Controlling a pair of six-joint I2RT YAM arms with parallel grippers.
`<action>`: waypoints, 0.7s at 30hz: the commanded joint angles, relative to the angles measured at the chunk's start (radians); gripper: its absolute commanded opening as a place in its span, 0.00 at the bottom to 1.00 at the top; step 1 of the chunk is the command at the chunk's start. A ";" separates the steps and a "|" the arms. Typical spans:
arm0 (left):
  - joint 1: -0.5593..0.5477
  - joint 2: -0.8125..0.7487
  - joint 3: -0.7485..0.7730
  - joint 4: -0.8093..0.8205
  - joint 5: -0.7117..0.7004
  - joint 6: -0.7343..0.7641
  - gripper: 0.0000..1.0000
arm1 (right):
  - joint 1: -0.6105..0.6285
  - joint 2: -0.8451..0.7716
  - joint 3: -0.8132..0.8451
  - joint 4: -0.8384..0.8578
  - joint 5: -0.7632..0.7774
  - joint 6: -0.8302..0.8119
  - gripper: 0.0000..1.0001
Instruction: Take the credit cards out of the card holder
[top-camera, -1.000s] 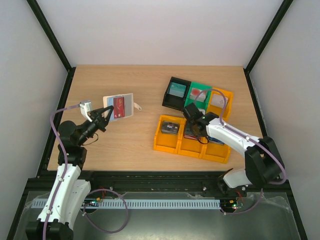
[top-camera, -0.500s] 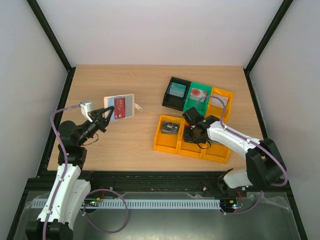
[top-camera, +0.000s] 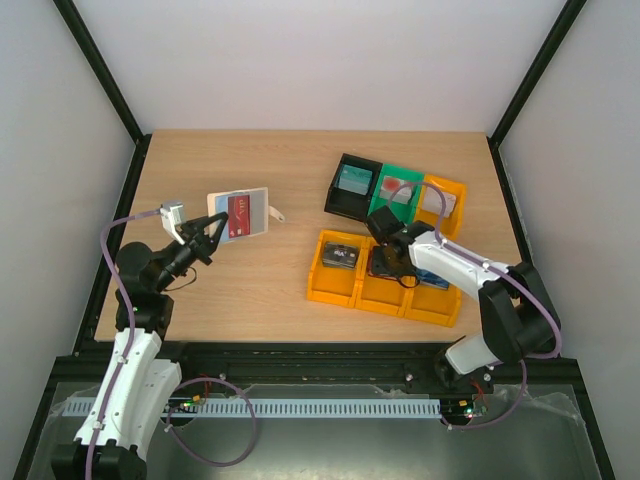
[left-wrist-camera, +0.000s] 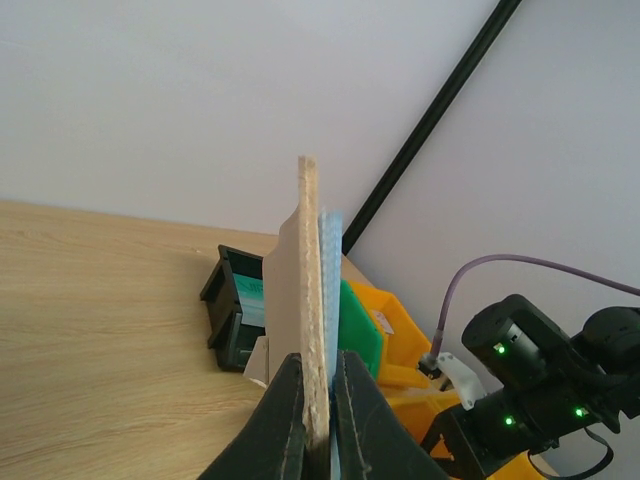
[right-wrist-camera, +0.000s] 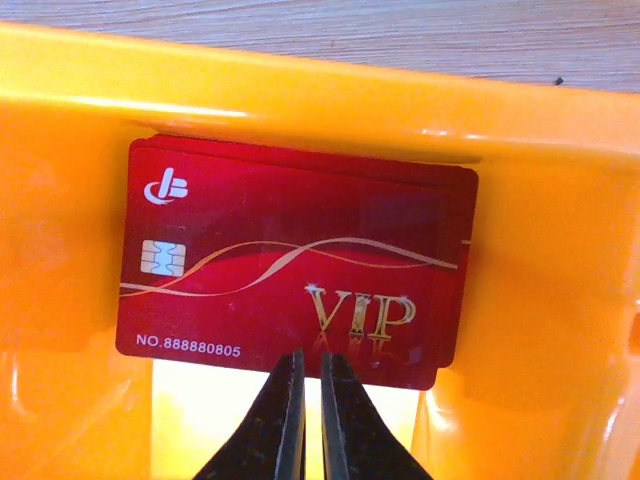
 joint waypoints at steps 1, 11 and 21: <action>-0.004 -0.014 -0.002 0.019 0.003 0.024 0.02 | -0.006 -0.008 0.019 -0.029 0.033 -0.033 0.06; -0.058 0.086 0.063 0.140 0.096 0.099 0.02 | -0.006 -0.192 0.168 -0.045 -0.117 -0.210 0.16; -0.103 0.117 0.153 0.218 0.050 -0.141 0.02 | 0.057 -0.289 0.341 0.486 -0.512 -0.063 0.24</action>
